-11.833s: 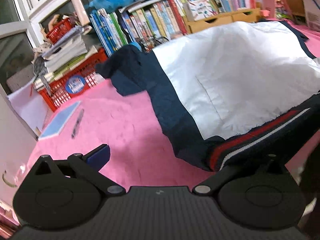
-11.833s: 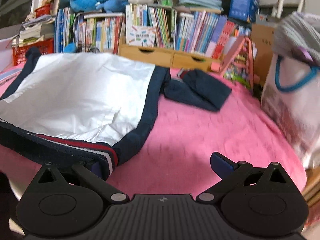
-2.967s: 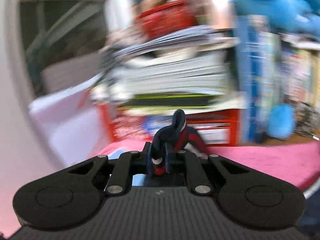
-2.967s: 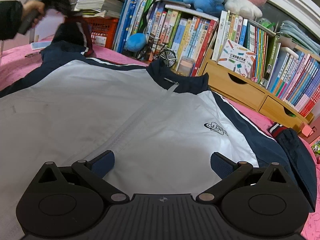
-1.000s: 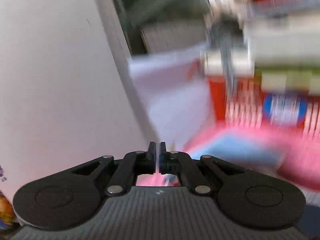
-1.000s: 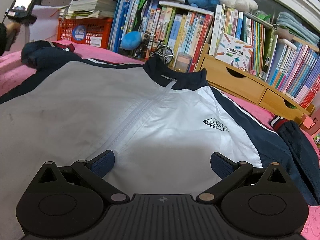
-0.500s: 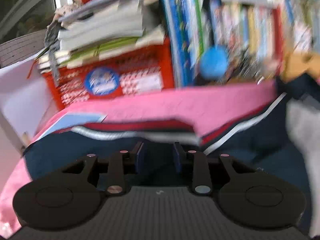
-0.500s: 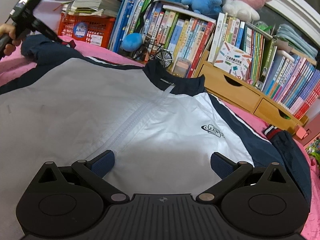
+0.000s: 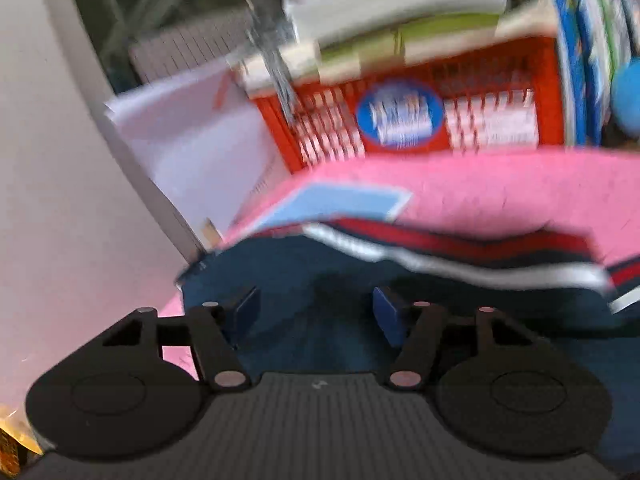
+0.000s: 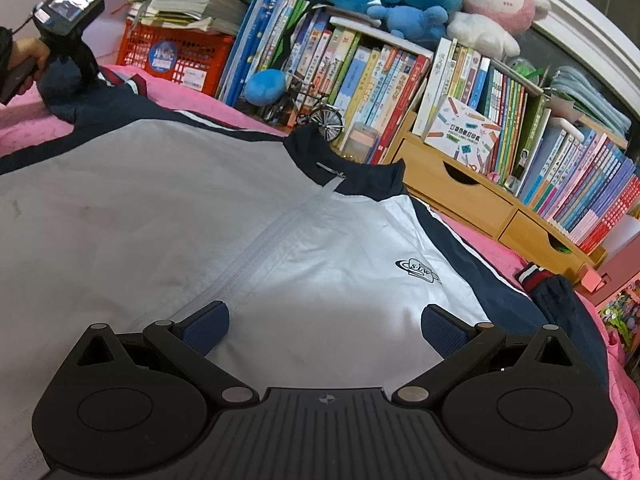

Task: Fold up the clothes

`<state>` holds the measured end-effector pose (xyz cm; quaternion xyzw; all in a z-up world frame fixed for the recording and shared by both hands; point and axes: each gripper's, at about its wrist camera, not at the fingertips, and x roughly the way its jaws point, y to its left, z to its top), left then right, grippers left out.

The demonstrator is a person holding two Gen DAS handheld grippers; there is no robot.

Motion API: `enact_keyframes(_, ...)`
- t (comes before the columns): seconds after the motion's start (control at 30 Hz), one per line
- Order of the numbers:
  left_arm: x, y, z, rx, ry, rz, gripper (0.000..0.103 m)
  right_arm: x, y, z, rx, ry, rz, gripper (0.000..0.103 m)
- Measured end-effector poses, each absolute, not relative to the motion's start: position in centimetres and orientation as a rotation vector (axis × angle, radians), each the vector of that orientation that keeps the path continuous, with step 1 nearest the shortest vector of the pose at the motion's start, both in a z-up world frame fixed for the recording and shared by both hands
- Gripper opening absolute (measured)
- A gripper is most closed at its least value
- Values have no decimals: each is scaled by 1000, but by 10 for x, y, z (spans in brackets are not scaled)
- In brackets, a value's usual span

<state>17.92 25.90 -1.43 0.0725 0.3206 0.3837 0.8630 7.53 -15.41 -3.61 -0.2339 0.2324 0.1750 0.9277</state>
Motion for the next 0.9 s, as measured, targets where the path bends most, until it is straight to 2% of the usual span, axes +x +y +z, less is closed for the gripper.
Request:
enact_keyframes(0.17,154,194,25,119,548,512,70,92,-188,-13,-363,435,274,103)
enact_keyframes(0.27,165,147,28,114,555,291,71,120,-214,4,-365,394,152,103)
enact_keyframes(0.3,168,130,27,112,559,220,71,134,-224,9,-373,384,118,100)
enact_keyframes(0.33,172,118,25,118,565,161,72,152,-233,12,-377,389,100,93)
enact_keyframes(0.37,176,106,19,147,569,128,73,170,-241,13,-369,415,98,63)
enact_keyframes(0.4,181,93,12,175,574,95,73,193,-251,11,-341,461,98,44)
enact_keyframes(0.43,185,81,6,203,579,63,73,216,-263,7,-290,511,98,43)
enact_keyframes(0.53,198,67,-20,288,620,101,73,280,-293,-8,-122,597,128,43)
enact_keyframes(0.63,197,68,-30,300,601,134,78,325,-322,-30,-99,675,14,45)
enact_keyframes(0.67,198,69,-30,294,604,137,80,333,-336,-31,-115,673,-36,46)
enact_keyframes(0.73,201,73,-31,282,611,144,81,346,-366,-28,-270,678,-280,38)
enact_keyframes(0.8,205,74,-31,289,611,150,82,343,-395,-17,-388,631,-528,41)
enact_keyframes(0.83,205,72,-30,299,608,157,83,337,-410,-10,-428,596,-639,44)
enact_keyframes(0.9,202,71,-30,320,603,167,83,315,-434,8,-412,530,-693,75)
